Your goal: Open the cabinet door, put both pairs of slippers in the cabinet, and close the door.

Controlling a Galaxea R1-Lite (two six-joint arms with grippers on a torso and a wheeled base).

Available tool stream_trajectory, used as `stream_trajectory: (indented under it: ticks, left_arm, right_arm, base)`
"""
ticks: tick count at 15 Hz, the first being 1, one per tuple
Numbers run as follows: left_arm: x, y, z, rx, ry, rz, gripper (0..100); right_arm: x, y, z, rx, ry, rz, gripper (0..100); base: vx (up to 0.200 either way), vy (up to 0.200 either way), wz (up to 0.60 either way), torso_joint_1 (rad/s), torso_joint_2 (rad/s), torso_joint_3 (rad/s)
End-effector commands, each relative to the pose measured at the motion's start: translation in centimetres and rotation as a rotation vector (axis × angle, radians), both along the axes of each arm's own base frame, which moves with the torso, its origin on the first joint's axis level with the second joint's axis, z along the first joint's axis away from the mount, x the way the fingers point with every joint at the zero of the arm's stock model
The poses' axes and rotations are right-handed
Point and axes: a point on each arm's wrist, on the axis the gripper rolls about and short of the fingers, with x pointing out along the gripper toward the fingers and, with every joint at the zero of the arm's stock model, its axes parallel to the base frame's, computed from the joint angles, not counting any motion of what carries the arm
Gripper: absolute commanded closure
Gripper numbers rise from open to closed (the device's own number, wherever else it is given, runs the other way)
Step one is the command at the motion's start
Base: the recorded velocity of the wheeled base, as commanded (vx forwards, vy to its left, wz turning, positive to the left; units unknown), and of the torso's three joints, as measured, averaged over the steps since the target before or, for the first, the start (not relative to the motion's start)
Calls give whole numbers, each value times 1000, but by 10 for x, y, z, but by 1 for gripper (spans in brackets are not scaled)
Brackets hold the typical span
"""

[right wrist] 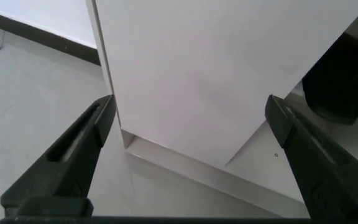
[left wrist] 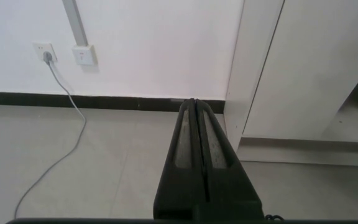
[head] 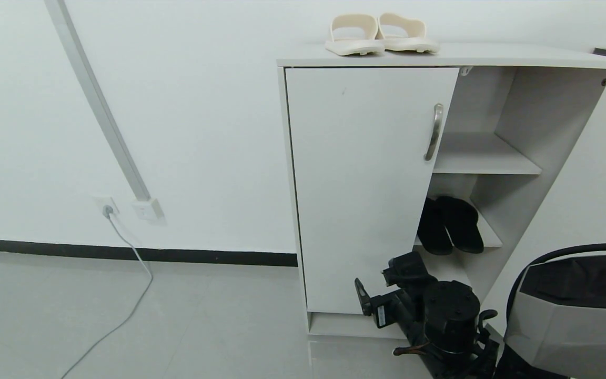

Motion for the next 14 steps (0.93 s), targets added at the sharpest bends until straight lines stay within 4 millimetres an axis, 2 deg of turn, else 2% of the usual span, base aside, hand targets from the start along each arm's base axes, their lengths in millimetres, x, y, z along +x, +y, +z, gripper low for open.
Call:
stream_trajectory:
  ticks: [1, 5, 14]
  left_arm:
    - [0, 0, 0, 0, 1, 1, 100]
    - [0, 0, 0, 0, 1, 1, 100]
    - [0, 0, 0, 0, 1, 1, 100]
  right_arm:
    - [0, 1, 0, 1, -1, 1, 0]
    - [0, 1, 0, 0, 0, 1, 0]
    - [1, 1, -3, -6, 5, 1, 0]
  base:
    - [0, 0, 0, 2, -51, -36]
    - [0, 0, 0, 19, -221, -316]
    - [0, 0, 0, 101, -494, -347]
